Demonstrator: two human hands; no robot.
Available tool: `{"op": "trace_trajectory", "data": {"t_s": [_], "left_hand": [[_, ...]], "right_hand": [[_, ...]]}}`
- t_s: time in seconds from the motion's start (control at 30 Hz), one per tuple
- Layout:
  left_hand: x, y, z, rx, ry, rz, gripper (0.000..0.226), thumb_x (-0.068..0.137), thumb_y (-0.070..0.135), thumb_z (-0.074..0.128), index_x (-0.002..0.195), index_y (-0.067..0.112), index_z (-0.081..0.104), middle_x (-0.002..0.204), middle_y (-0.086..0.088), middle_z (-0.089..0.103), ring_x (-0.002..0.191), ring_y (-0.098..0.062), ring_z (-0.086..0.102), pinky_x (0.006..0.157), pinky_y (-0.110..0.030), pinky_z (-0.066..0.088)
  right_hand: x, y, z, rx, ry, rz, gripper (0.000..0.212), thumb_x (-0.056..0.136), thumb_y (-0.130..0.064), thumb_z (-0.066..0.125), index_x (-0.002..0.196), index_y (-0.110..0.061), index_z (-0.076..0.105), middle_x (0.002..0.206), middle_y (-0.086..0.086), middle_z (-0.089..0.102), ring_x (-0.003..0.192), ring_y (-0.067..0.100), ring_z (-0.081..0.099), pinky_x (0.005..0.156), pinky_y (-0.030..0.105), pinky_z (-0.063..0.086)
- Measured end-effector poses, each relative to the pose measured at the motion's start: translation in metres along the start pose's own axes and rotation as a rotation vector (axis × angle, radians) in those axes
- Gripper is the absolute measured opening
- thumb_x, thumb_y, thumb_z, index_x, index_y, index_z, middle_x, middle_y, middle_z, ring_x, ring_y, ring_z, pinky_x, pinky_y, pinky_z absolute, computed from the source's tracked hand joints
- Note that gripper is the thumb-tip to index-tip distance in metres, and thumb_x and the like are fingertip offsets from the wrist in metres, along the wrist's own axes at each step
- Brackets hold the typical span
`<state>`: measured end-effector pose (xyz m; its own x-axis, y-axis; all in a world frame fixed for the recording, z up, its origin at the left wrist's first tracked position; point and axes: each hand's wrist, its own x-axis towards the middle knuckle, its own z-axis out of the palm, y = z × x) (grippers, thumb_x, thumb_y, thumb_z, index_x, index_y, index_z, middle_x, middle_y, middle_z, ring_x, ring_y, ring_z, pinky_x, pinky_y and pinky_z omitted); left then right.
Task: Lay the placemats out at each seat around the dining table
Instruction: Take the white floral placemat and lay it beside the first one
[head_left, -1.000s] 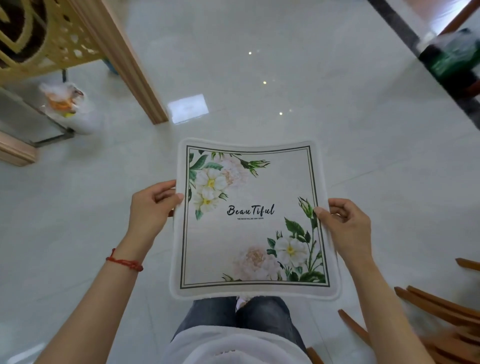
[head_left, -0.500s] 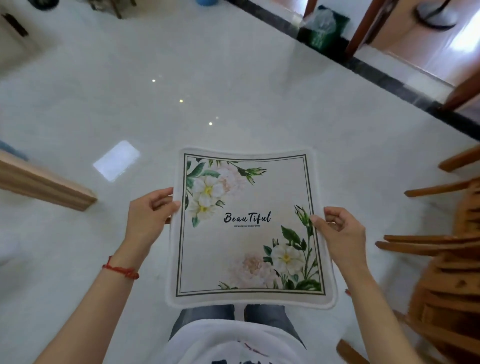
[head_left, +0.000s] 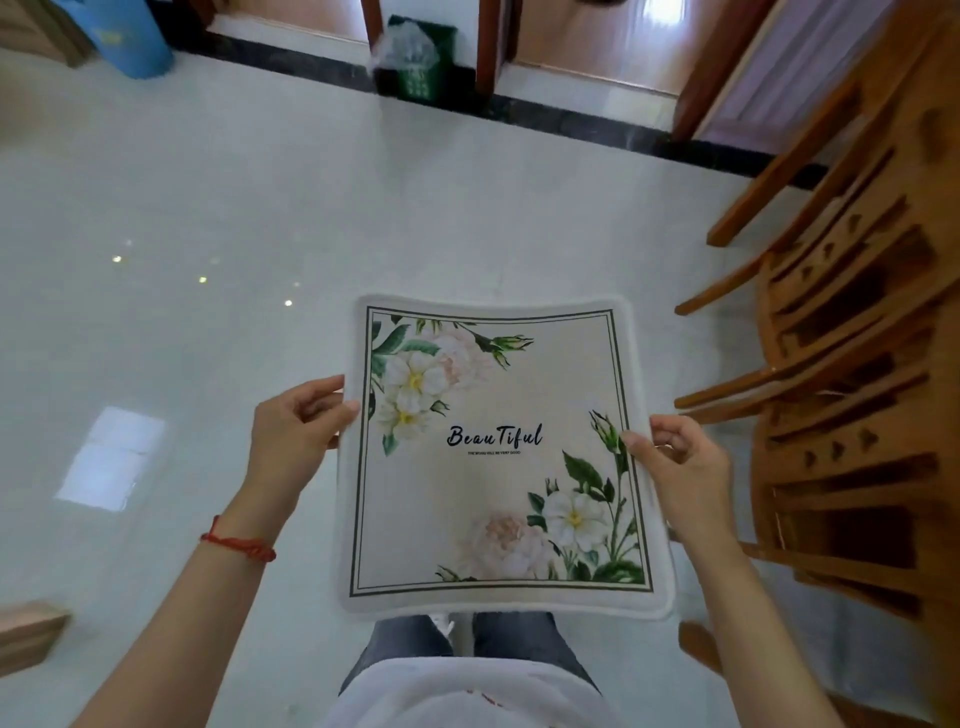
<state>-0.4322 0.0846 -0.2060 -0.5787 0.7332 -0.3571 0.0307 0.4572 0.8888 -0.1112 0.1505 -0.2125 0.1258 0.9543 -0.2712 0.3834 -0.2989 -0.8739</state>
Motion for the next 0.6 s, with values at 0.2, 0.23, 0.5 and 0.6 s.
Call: {"op": "trace_trajectory", "data": {"t_s": [0.2,0.23,0.5,0.6], "left_hand": [[0.066,0.048,0.065,0.023,-0.04,0.037,0.034,0.079,0.002,0.067,0.111,0.01,0.062,0.077,-0.001,0.064,0.057,0.006,0.061,0.052,-0.009,0.049],[0.076,0.056,0.075,0.031,-0.043,0.043,0.034,0.079,0.002,0.067,0.111,0.01,0.063,0.077,-0.001,0.064,0.057,0.007,0.061,0.051,-0.009,0.049],[0.146,0.119,0.144,0.026,-0.061,0.067,0.033,0.08,0.001,0.066,0.112,0.009,0.062,0.077,0.0,0.064,0.058,0.005,0.063,0.052,-0.01,0.05],[0.175,0.136,0.164,0.038,-0.083,0.067,0.033,0.079,0.003,0.067,0.112,0.008,0.063,0.077,-0.001,0.065,0.064,-0.003,0.063,0.057,-0.015,0.054]], "right_hand": [[0.083,-0.013,-0.014,0.031,0.033,0.036,0.016,0.076,-0.018,0.073,0.086,-0.024,0.062,0.083,0.007,0.067,0.081,0.028,0.065,0.075,0.043,0.054],[0.098,-0.017,-0.016,0.038,0.035,0.038,0.016,0.076,-0.018,0.072,0.085,-0.024,0.062,0.082,0.006,0.067,0.079,0.027,0.064,0.074,0.041,0.054],[0.197,-0.053,-0.033,0.063,0.046,0.024,0.017,0.078,-0.014,0.071,0.084,-0.024,0.058,0.078,0.001,0.064,0.071,0.017,0.061,0.065,0.024,0.05],[0.229,-0.06,-0.036,0.067,0.075,0.038,0.017,0.078,-0.015,0.07,0.084,-0.025,0.058,0.079,0.002,0.064,0.072,0.016,0.06,0.065,0.022,0.05]]}}
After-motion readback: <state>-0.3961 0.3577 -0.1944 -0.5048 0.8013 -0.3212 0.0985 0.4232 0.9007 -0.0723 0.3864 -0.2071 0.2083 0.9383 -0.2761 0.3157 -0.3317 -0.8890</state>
